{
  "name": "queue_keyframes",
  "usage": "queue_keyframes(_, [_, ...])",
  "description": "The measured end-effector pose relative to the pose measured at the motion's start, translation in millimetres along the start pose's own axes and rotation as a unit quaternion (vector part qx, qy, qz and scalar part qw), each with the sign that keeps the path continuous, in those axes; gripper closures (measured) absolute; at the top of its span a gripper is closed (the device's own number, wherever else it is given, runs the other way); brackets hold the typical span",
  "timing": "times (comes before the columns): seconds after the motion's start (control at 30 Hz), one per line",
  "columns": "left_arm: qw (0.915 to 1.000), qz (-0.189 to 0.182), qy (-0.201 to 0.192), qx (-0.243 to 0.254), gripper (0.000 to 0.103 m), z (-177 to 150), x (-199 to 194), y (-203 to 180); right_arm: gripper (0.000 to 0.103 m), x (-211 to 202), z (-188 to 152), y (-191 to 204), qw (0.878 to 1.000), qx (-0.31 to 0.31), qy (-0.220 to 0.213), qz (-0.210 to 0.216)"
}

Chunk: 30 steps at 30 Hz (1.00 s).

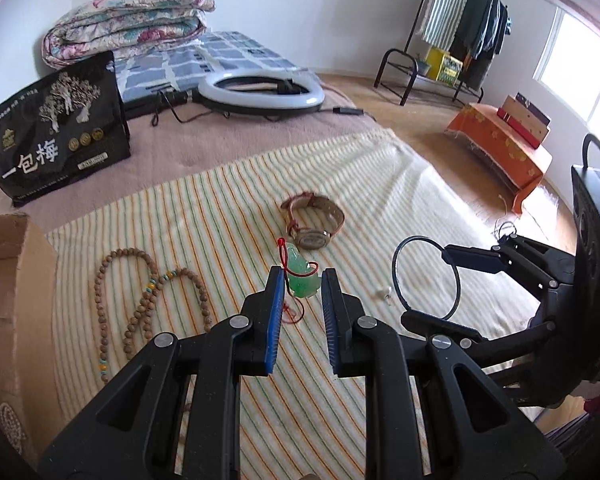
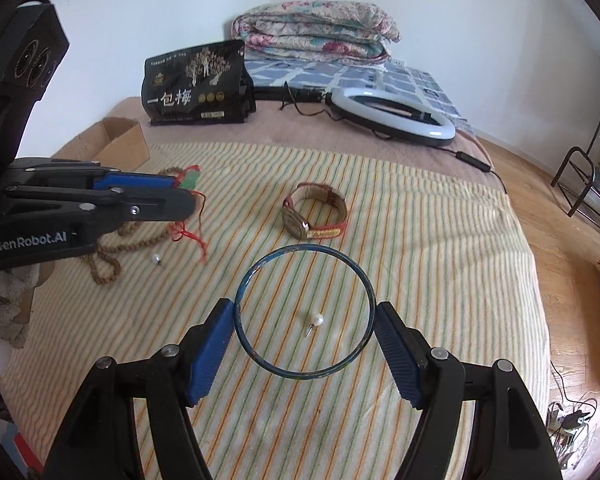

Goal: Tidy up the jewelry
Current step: 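Carry the pendant and bangle into the cardboard box and open both tools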

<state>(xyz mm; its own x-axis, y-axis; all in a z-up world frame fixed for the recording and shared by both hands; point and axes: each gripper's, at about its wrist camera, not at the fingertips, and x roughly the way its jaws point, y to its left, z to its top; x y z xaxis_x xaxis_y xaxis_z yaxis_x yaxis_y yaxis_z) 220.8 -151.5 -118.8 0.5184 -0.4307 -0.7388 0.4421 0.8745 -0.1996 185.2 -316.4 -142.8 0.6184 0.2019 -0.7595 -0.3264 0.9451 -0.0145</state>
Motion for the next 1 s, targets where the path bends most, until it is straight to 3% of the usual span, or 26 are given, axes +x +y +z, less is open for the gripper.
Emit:
queue_keyframes(0.47, [0.9966, 0.011, -0.074, -0.034, 0.085, 15.7, -83.6, 29.3, 0.03, -53.6, 29.8, 5.1, 0.998, 0.029, -0.057, -0.002])
queue_keyframes(1.0, [0.9892, 0.066, -0.113, -0.066, 0.085, -2.7, -164.7, 91.0, 0.03, -62.2, 77.0, 88.0, 0.995, 0.001, -0.089, 0.044])
